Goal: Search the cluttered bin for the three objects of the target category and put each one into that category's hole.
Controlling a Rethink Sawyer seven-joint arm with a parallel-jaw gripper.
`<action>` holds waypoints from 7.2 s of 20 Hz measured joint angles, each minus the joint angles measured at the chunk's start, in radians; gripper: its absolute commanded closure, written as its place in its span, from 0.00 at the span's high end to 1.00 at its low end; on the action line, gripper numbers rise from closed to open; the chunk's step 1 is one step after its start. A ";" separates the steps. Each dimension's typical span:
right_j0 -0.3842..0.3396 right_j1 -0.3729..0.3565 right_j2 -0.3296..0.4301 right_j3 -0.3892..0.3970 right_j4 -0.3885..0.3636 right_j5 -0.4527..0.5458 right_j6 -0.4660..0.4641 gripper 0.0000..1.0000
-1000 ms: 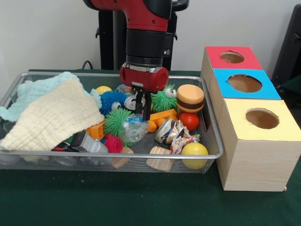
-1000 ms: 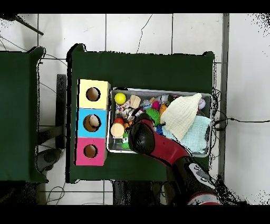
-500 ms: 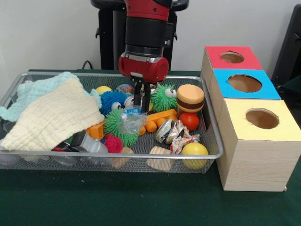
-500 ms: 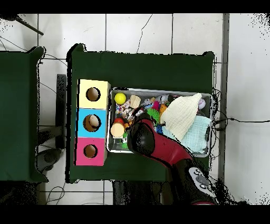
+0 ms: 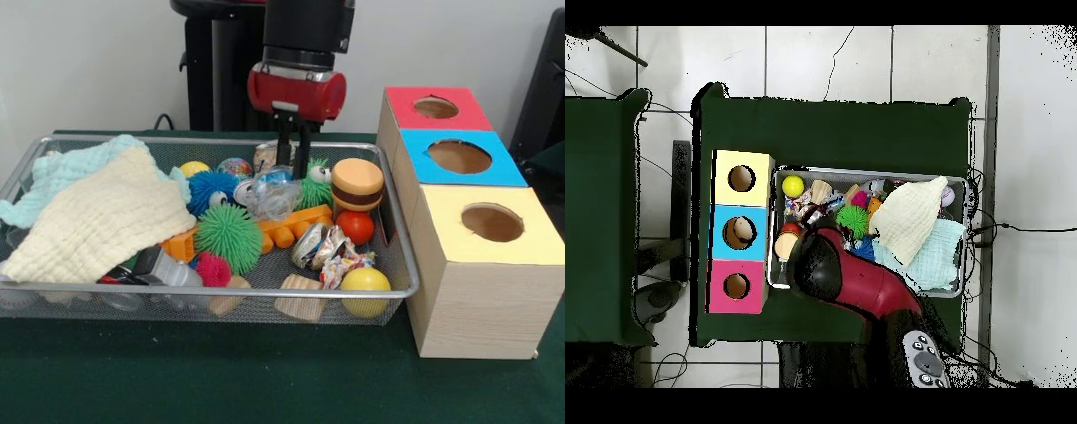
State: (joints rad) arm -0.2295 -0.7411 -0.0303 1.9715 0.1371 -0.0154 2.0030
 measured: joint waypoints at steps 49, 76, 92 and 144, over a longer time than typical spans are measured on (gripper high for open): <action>0.294 -0.251 -0.074 0.158 -0.006 0.162 0.000 0.00; 0.528 -0.255 -0.123 0.218 0.044 0.223 0.000 0.00; 0.520 -0.201 -0.149 0.148 0.044 0.225 0.000 0.00; 0.557 -0.032 -0.226 -0.033 0.119 0.210 0.000 0.00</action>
State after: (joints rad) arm 0.3272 -0.7730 -0.2565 1.9386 0.2564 0.1947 2.0030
